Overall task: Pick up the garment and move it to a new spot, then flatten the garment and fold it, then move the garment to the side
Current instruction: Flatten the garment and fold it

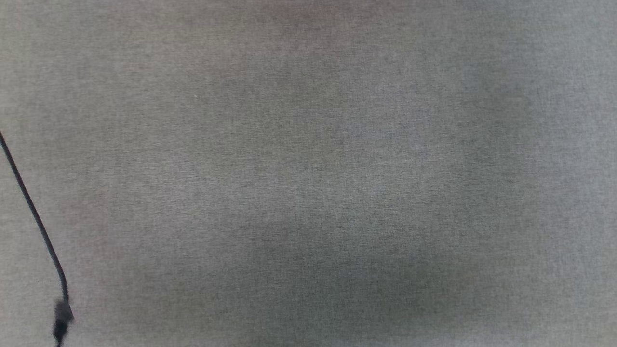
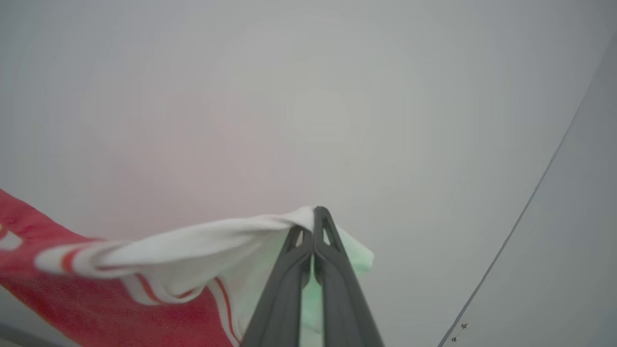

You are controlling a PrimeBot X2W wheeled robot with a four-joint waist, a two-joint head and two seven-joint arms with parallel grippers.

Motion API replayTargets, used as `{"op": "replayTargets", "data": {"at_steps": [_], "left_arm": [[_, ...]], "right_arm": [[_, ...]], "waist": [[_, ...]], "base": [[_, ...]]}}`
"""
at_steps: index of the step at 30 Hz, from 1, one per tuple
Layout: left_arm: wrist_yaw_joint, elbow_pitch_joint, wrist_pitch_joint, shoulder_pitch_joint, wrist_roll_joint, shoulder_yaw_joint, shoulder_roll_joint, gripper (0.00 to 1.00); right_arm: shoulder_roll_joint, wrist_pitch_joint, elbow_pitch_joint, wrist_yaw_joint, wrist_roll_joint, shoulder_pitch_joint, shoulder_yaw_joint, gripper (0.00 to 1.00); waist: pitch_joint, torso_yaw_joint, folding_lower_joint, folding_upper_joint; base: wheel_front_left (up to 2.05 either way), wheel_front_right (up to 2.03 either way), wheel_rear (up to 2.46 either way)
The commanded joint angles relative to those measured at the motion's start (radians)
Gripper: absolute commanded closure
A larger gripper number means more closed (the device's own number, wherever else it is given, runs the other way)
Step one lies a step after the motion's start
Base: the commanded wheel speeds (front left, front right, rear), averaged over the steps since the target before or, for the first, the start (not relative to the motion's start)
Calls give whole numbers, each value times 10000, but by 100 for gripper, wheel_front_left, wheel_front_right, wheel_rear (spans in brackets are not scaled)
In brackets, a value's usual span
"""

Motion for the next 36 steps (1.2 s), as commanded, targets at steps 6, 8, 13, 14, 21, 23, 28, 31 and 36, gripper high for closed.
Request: {"op": "replayTargets", "data": {"at_steps": [6,8,13,14,21,23,28,31,36], "left_arm": [[-37,-1191,1506,3162,-1258,-495,346,100],[-37,-1735,1856,4396,-1610,-749,543,100],[-38,-3258,2289,6927,-2242,-1095,1147,100],[-38,-3542,2306,7375,-2413,-1118,1284,100],[-39,-5897,2184,10082,-2965,-1266,2298,100],[-39,-6524,2094,10745,-2976,-1315,2629,100],[-40,-7916,1668,12486,-2773,-1539,3531,100],[-40,-8985,1228,13819,-2956,-1494,4196,100],[43,-10214,686,15415,-3183,-1369,5096,100]], "right_arm": [[-451,233,99,-26,921,1955,1470,100],[-789,509,-283,-26,1448,2837,2047,100],[-2048,1443,-2103,-26,2842,5247,2858,100],[-2305,1658,-2567,-26,3113,5767,2879,100],[-3641,3379,-6177,-26,4230,9719,1992,100],[-3766,3863,-7105,-26,4337,10831,1533,100],[-3610,5072,-9119,-26,4397,13406,289,100],[-3438,6086,-10406,-26,4491,15227,-427,100],[-3074,7316,-11844,-26,4454,17036,-1312,100]], "waist": [[-319,187,0,0],[-466,231,0,0],[-819,273,0,0],[-890,277,0,0],[-1352,298,0,0],[-1464,316,0,0],[-1703,300,0,0],[-1895,362,0,0],[-1987,351,0,0]], "base": [[0,0,0],[0,0,0],[0,0,0],[0,0,0],[0,0,0],[0,0,0],[0,0,0],[0,0,0],[0,0,0]]}}
